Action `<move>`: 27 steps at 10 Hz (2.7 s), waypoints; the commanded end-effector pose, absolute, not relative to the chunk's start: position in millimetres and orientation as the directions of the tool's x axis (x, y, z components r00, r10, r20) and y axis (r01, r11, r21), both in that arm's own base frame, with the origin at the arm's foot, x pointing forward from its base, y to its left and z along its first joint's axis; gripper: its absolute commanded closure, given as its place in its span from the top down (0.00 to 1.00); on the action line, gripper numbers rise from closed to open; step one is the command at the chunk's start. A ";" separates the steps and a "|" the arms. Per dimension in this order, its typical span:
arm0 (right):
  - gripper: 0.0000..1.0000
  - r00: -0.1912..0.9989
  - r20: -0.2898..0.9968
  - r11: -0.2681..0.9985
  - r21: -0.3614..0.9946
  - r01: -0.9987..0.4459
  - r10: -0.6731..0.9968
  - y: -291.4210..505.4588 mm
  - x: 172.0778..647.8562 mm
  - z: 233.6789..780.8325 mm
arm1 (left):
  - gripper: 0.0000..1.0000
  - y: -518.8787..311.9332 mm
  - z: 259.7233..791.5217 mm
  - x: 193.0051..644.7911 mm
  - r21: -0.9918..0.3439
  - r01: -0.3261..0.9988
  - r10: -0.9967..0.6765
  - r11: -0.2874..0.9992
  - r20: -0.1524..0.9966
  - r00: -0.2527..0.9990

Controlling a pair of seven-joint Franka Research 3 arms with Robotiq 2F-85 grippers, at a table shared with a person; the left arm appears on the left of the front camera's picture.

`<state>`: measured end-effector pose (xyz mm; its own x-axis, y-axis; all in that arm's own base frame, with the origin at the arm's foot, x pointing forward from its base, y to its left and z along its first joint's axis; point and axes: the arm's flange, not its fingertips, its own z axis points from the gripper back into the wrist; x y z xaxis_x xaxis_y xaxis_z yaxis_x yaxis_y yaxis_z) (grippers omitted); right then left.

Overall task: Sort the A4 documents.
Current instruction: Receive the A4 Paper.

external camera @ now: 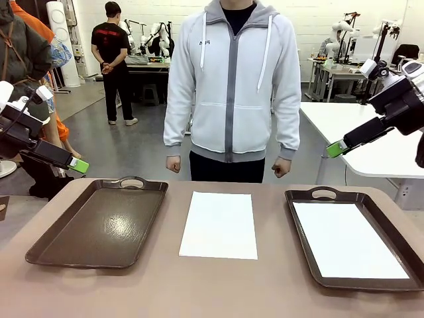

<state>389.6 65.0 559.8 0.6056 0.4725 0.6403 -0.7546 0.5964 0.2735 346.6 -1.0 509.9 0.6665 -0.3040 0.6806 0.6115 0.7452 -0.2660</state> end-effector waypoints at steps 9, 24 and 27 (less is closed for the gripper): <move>1.00 0.622 0.677 0.645 0.278 -0.712 0.394 49.8 394.1 557.3 | 1.00 0.1 507.6 348.8 -0.268 0.629 -0.307 0.730 0.694 0.652; 1.00 0.620 0.656 0.642 0.261 -0.721 0.430 46.8 394.4 560.7 | 1.00 0.1 507.6 348.8 -0.268 0.629 -0.307 0.730 0.694 0.652; 1.00 0.620 0.656 0.642 0.261 -0.721 0.430 46.8 394.4 560.7 | 1.00 0.1 507.6 348.8 -0.268 0.629 -0.307 0.730 0.694 0.652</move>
<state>394.4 46.4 560.9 0.6200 0.4294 0.6567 -0.7207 0.6424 0.2605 346.6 -1.0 509.9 0.6666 -0.3040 0.6807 0.6115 0.7452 -0.2661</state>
